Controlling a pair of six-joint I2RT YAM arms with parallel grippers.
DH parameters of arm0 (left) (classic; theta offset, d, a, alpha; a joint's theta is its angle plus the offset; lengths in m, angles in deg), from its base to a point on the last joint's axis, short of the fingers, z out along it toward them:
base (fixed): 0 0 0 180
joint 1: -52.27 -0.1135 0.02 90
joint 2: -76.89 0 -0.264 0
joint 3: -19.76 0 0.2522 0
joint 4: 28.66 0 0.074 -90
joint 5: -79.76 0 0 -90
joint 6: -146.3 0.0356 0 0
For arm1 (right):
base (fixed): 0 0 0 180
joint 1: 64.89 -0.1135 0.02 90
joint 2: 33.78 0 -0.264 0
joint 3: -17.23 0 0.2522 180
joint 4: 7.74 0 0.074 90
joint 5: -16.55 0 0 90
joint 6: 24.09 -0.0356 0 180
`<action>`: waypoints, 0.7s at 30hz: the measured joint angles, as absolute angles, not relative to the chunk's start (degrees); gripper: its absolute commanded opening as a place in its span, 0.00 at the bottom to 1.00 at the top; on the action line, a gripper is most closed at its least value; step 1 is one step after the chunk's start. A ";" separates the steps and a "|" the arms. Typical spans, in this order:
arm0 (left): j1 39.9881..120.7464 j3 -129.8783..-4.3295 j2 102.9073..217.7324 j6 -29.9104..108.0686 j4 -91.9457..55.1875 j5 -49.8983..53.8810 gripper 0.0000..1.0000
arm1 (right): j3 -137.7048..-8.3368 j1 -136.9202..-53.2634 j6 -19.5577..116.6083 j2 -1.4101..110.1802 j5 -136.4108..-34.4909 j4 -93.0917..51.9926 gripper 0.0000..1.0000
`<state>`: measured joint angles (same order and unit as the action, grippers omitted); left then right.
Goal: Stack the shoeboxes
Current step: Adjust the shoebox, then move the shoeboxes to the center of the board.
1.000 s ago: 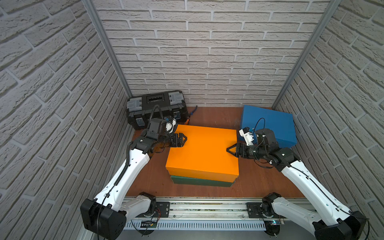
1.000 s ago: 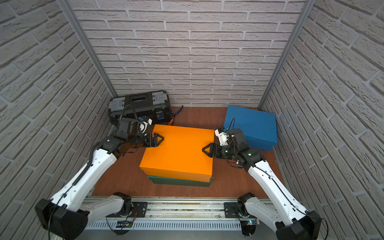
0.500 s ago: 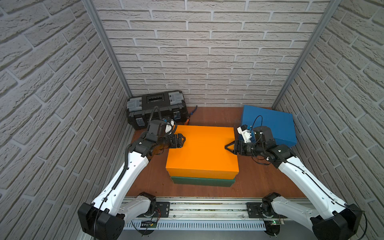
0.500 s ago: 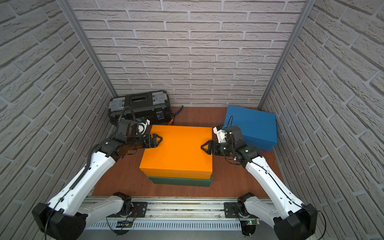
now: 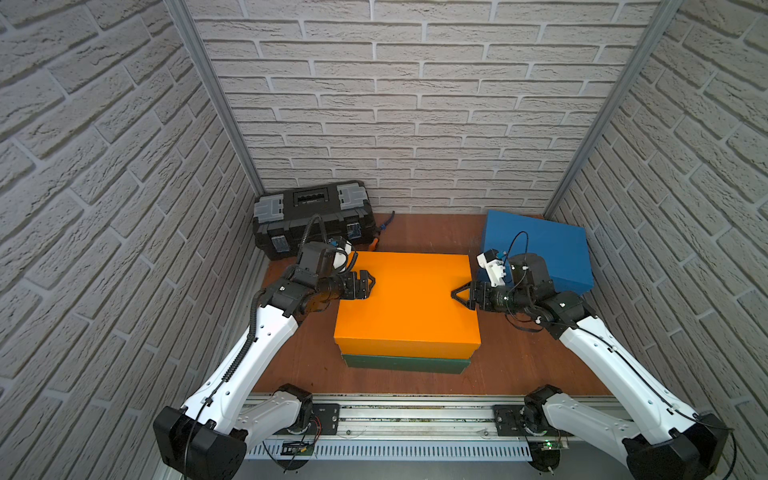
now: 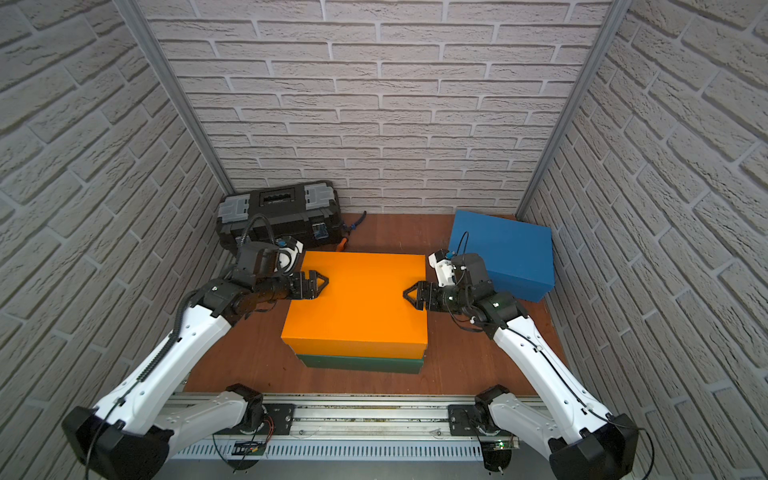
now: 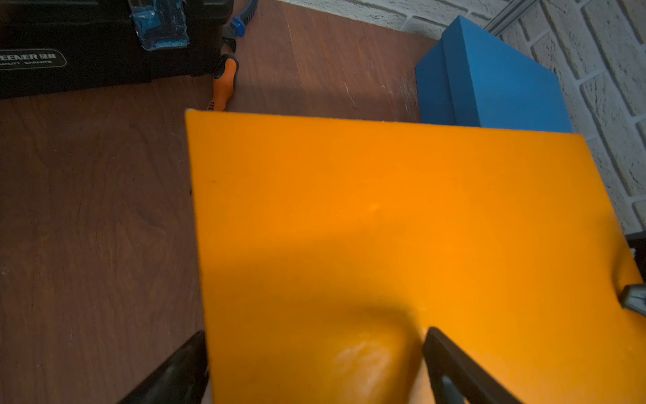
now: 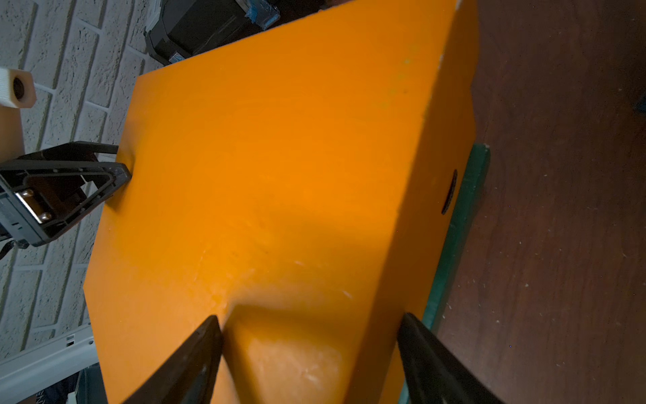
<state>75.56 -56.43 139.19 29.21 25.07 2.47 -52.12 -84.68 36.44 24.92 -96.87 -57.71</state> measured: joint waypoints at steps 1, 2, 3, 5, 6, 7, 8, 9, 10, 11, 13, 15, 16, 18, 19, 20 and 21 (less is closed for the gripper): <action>75.51 -56.94 139.39 29.64 25.79 2.69 0.98 | -52.12 -84.72 36.44 24.70 -96.39 -57.84 0.85; 75.12 -57.46 139.52 30.08 26.64 2.89 0.98 | -52.12 -84.77 36.46 24.41 -95.89 -57.95 0.86; 74.73 -57.99 139.65 30.61 27.47 3.15 0.98 | -52.12 -84.79 36.46 24.09 -95.28 -57.99 0.88; 73.35 -59.34 139.83 31.57 29.42 3.81 0.98 | -52.12 -84.86 36.44 23.02 -93.77 -58.19 0.91; 72.54 -59.93 139.85 31.96 30.10 4.00 0.98 | -52.12 -84.86 36.37 22.49 -93.22 -58.23 0.92; 71.32 -60.78 139.85 32.38 30.79 4.26 0.98 | -52.12 -84.83 36.41 21.84 -92.61 -58.23 0.92; 70.09 -61.59 139.83 32.70 31.38 4.55 0.98 | -52.12 -84.83 36.44 21.31 -92.24 -58.25 0.93; 68.98 -62.23 139.81 32.97 31.69 4.79 0.98 | -52.12 -84.83 36.48 20.96 -91.91 -58.27 0.93; 67.67 -62.79 139.78 33.23 31.93 5.29 0.98 | -52.15 -84.83 36.55 20.74 -91.60 -58.36 0.93; 66.27 -63.32 139.74 33.51 32.08 5.75 0.98 | -52.21 -84.81 36.63 20.70 -91.30 -58.58 0.94; 63.56 -63.93 139.67 33.75 32.32 6.78 0.98 | -52.47 -84.48 36.81 20.74 -90.97 -59.24 0.94; 60.48 -64.11 139.54 33.75 32.39 7.65 0.95 | -52.58 -83.52 36.68 20.61 -91.19 -59.43 0.86; 58.75 -64.11 139.52 33.78 32.54 8.22 0.92 | -52.58 -82.60 36.17 20.44 -91.56 -59.37 0.82; 55.62 -64.00 139.54 33.54 32.70 9.55 0.87 | -52.58 -79.85 34.82 20.02 -92.59 -58.67 0.77; 53.92 -63.73 139.61 33.49 32.63 10.69 0.84 | -52.58 -78.47 34.25 19.91 -93.09 -58.08 0.75; 52.17 -63.14 139.65 33.25 32.39 12.00 0.81 | -52.58 -77.27 33.73 19.87 -93.70 -57.47 0.73; 50.97 -62.49 139.72 32.92 32.11 12.99 0.79 | -52.58 -76.38 33.42 19.89 -94.03 -57.14 0.69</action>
<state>50.97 -62.49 139.72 32.92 32.11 12.99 -52.58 -76.38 33.42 19.89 -94.03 -57.14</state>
